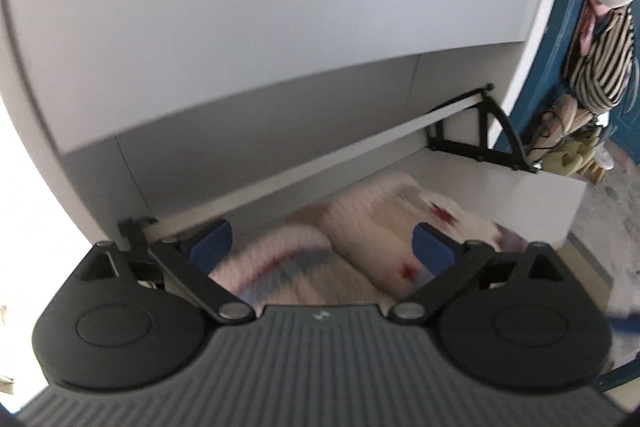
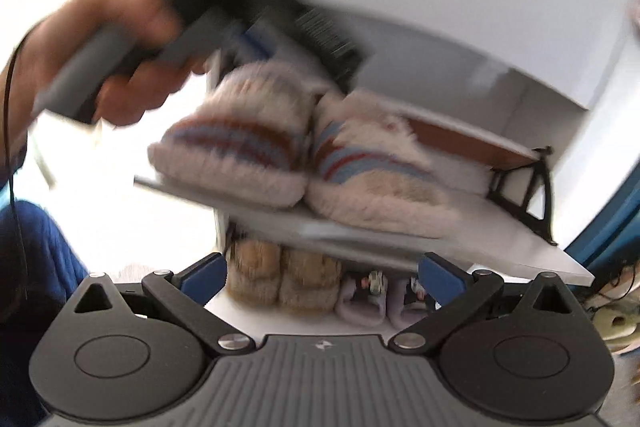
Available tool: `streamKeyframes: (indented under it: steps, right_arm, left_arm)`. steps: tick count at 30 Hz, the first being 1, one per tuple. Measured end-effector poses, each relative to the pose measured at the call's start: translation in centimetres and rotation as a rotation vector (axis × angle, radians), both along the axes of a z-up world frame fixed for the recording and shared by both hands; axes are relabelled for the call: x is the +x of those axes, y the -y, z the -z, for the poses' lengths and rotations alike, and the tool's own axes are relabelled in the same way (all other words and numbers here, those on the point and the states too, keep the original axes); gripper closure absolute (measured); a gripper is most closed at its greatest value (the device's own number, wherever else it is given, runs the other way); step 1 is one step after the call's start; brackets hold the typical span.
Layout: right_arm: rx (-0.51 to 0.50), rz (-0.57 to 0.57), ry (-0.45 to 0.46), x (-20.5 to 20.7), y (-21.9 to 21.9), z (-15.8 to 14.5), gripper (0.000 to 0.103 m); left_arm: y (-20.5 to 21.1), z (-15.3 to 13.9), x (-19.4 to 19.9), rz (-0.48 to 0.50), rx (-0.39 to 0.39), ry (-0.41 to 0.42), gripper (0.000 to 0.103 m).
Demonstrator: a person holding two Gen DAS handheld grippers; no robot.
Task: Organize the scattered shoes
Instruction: 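Lower the pink slippers onto the shelf and open the left tool while the right tool lowers the striped slippers, then open the right tool to release the striped slippers on the shelf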
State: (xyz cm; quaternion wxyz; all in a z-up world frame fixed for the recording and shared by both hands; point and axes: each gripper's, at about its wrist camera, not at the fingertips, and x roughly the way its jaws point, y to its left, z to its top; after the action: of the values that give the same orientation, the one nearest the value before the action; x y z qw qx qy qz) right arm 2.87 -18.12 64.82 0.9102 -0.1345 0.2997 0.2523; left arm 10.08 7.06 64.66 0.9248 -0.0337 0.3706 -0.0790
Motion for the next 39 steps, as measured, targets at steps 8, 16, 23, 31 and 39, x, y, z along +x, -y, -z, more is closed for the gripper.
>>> streamKeyframes:
  steps: [8,16,23,31,39]
  right_arm:
    - [0.189,-0.138,-0.022,2.2,0.3,0.4,0.001]
    - [0.112,-0.131,-0.017,5.2,-2.3,1.5,0.000]
    - [0.312,-0.132,-0.084,6.5,-1.1,1.9,0.000]
    - [0.217,-0.043,-0.037,6.7,0.6,1.3,0.000]
    - [0.231,-0.022,-0.049,7.1,1.0,3.1,0.000]
  left_arm:
    - [0.4,0.8,-0.9,0.002,0.000,0.015,0.002]
    - [-0.4,2.0,-0.3,0.011,-0.026,0.013,0.001]
    - [-0.5,2.6,0.5,0.029,-0.028,0.019,0.001]
    - [-0.6,3.0,0.4,0.036,-0.078,0.008,0.000]
    - [-0.7,3.3,0.1,0.014,-0.079,0.031,0.000]
